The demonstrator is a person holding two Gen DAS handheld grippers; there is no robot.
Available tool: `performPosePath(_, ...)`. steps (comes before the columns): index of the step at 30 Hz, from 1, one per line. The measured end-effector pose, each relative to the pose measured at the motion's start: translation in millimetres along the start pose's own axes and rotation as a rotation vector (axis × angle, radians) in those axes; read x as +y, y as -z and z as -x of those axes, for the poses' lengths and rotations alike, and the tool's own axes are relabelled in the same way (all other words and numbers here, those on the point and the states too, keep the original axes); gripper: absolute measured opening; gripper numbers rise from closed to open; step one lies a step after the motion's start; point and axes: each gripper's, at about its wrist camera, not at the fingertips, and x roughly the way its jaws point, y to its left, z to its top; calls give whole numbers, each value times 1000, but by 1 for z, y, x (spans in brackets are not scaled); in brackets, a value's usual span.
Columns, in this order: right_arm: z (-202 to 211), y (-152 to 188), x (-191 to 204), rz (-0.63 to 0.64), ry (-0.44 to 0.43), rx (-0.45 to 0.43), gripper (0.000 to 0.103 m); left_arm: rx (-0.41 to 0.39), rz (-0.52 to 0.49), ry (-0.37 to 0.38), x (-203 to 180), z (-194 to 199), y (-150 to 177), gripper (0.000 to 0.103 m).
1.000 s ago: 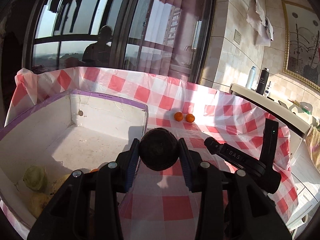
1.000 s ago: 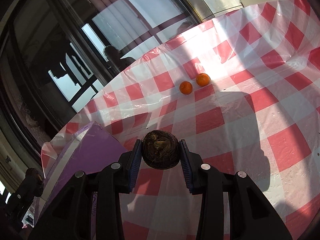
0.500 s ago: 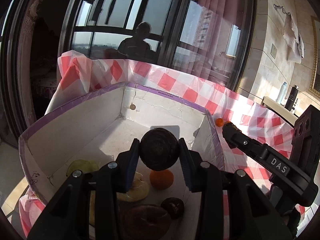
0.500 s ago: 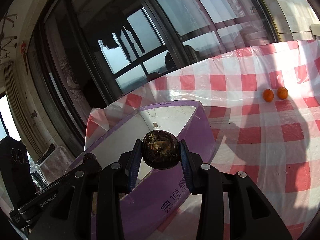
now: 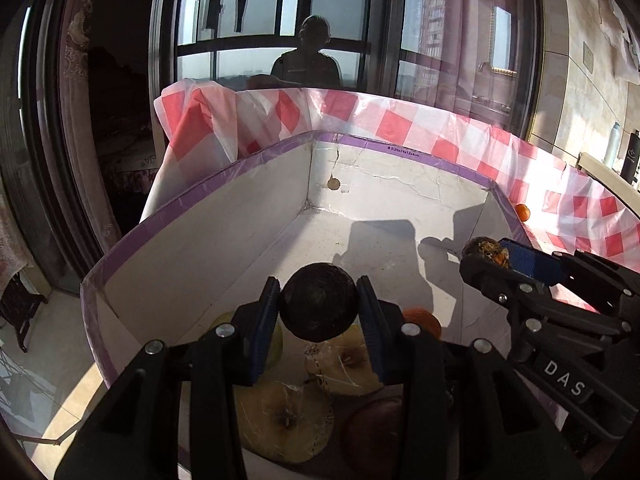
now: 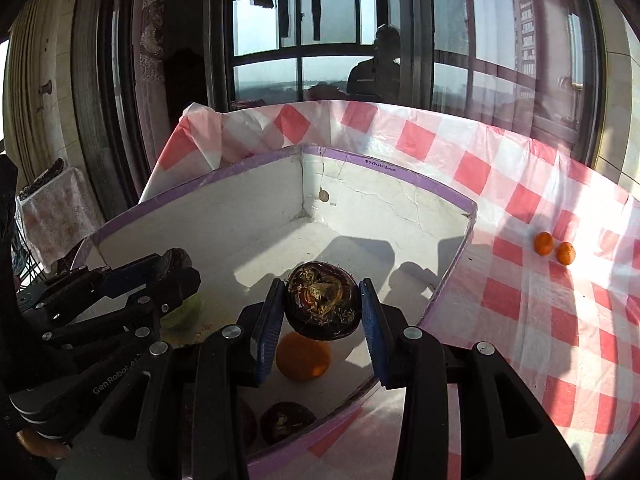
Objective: Organize fruits
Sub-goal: 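Carry both dark fruits over the purple box and open both tools to drop them, then move both open tools back to the two tangerines on the cloth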
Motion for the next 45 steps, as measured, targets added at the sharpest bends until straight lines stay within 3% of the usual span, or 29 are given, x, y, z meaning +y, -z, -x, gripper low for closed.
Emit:
performPosePath(4,-9,-6,2,31,42,73,42,80,-53,-38,-2,-6,-1,41)
performPosePath(6,-11,-6,3,43,53,92,44,122,-76,-47,-1,-8,0,51)
performPosePath(7,-12,-6,3,42,43,98,51,142,-86,-44,-1,-10,-1,58)
performPosePath(13,-11,-3,6,42,44,87,58,189,-111,-73,0,-13,1,65)
performPosePath(14,-11,-3,5,31,21,85,63,204,-122,-70,-2,-15,0,76)
performPosePath(16,-9,-3,4,19,-9,70,70,209,-145,-53,-5,-14,0,85)
performPosePath(19,-4,-1,5,13,-38,33,74,200,-155,-100,-8,-13,1,95)
performPosePath(22,4,0,0,-10,-50,-30,83,229,-122,-88,-5,-15,-2,96)
performPosePath(24,17,1,-10,-33,-57,-110,85,196,-102,-127,-4,-9,-7,96)
performPosePath(28,49,8,-52,-166,-49,-302,88,-40,-124,-158,-25,29,-21,101)
performPosePath(32,65,30,-117,-373,11,-391,88,-309,-147,-53,-68,70,-24,101)
performPosePath(34,66,45,-151,-463,67,-376,88,-401,-169,34,-97,81,-23,101)
performPosePath(36,66,60,-182,-528,144,-345,88,-443,-187,130,-127,84,-24,101)
performPosePath(38,68,77,-212,-580,215,-327,88,-448,-188,240,-159,76,-27,101)
performPosePath(42,73,107,-259,-668,330,-303,88,-349,-153,451,-216,37,-35,101)
performPosePath(45,74,131,-282,-743,439,-305,88,-291,-125,478,-251,-11,-38,101)
